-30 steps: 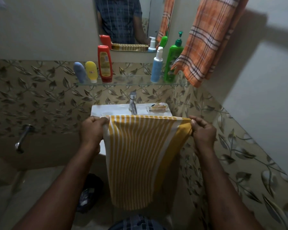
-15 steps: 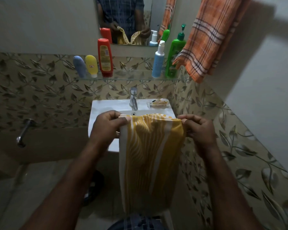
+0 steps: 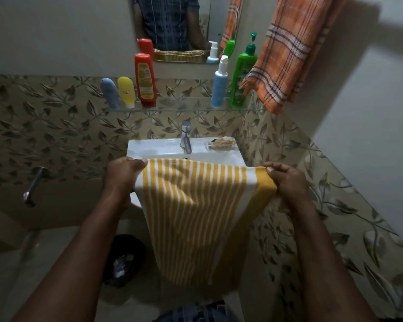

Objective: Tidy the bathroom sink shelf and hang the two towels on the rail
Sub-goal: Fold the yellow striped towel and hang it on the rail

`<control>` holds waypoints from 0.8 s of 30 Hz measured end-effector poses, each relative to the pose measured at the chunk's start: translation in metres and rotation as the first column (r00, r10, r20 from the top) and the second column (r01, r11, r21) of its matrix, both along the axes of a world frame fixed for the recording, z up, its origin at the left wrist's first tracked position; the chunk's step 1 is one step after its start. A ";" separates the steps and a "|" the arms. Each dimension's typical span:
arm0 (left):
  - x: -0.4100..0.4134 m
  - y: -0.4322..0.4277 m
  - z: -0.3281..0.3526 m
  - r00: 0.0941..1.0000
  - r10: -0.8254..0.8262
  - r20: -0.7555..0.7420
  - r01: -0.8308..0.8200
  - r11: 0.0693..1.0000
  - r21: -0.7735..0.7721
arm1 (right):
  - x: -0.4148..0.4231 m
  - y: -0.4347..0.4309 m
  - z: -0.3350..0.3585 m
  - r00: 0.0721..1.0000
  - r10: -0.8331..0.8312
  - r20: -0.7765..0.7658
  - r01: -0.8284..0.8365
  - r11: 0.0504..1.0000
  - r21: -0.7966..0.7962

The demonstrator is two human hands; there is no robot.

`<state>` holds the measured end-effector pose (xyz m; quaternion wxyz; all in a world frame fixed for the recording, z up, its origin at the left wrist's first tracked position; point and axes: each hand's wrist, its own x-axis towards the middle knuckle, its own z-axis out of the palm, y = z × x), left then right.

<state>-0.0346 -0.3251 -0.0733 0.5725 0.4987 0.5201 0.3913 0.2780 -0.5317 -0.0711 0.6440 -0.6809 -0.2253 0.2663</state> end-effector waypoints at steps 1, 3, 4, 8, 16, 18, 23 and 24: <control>-0.005 0.001 0.006 0.991 -0.114 0.069 0.116 0.993 -0.023 | 0.003 -0.006 0.006 0.995 0.092 -0.041 -0.089 0.995 0.054; -0.016 0.006 0.018 0.907 -0.345 0.240 0.373 0.925 -0.078 | 0.008 -0.011 0.016 0.962 0.239 -0.132 -0.221 0.966 0.136; -0.016 0.008 0.024 0.864 -0.401 0.304 0.448 0.888 -0.103 | 0.009 -0.007 0.018 0.960 0.235 -0.155 -0.217 0.968 0.125; 0.017 0.010 0.025 0.987 -0.067 0.143 0.095 0.975 -0.199 | -0.001 0.033 -0.004 0.984 -0.144 -0.104 0.141 0.990 -0.029; 0.053 -0.045 0.008 0.981 0.148 -0.126 -0.124 0.976 0.179 | -0.065 0.042 -0.012 0.926 -0.371 0.067 0.370 0.928 0.031; 0.064 -0.071 0.012 0.975 0.116 -0.187 -0.049 0.944 0.326 | -0.088 0.041 -0.008 0.941 -0.301 0.155 0.295 0.953 0.064; 0.084 -0.103 0.012 0.971 0.046 -0.235 0.071 0.881 0.468 | -0.130 0.043 0.001 0.910 -0.200 0.363 0.178 0.980 0.093; 0.086 -0.104 0.010 0.970 0.028 -0.241 0.088 0.886 0.456 | -0.133 0.043 0.002 0.901 -0.207 0.382 0.182 0.978 0.101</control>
